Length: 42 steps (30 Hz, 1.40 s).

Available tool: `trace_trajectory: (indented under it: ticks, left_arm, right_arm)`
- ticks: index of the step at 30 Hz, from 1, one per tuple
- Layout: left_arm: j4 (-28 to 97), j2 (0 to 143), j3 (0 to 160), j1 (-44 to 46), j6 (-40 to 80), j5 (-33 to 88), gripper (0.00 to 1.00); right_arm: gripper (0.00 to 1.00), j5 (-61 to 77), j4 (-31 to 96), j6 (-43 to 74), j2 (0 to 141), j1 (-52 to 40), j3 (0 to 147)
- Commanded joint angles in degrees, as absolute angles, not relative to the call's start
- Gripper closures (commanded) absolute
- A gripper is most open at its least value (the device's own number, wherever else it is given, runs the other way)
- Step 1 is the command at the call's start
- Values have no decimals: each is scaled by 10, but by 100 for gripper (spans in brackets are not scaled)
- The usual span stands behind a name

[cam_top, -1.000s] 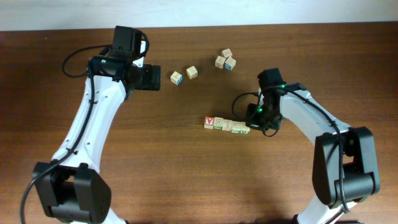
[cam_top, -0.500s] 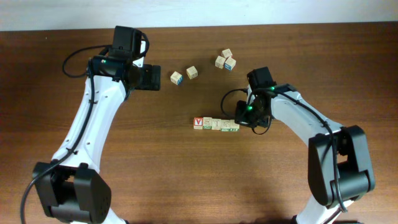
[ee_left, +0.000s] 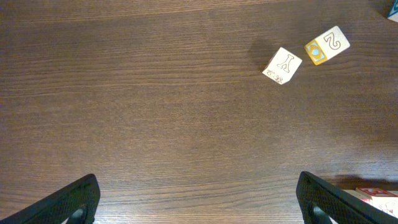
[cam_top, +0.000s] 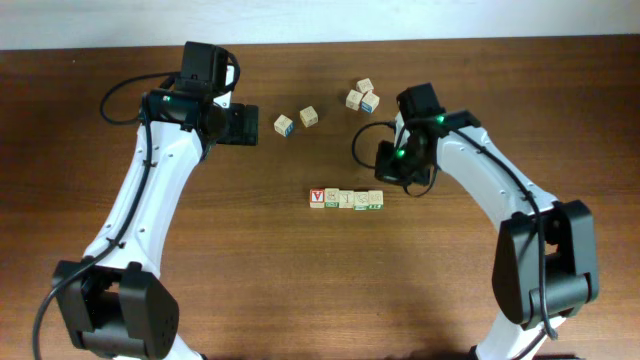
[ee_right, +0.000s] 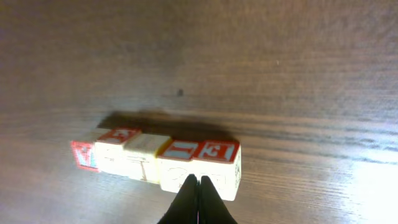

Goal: Rotate 5 blocks

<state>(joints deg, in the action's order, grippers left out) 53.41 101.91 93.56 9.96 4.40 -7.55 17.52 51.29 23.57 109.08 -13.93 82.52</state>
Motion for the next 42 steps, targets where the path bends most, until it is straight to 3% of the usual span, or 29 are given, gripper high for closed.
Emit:
trace_trajectory:
  ticks: [1, 10, 16, 26, 42]
  left_arm:
    - [535, 1022, 946, 96, 53, -80, 1]
    - [534, 1022, 946, 96, 53, -51, 1]
    - [526, 1022, 946, 96, 53, 49, 1]
    - [530, 1027, 946, 96, 53, 52, 1]
    - [530, 1045, 946, 96, 54, 47, 3]
  right_arm:
    - [96, 176, 556, 212, 1079, -115, 879]
    - [96, 183, 569, 152, 1075, -102, 890]
    - [96, 190, 486, 148, 1112, -154, 890]
    - [96, 187, 375, 170, 1186, -251, 890]
    - [96, 189, 408, 170, 1225, -274, 890]
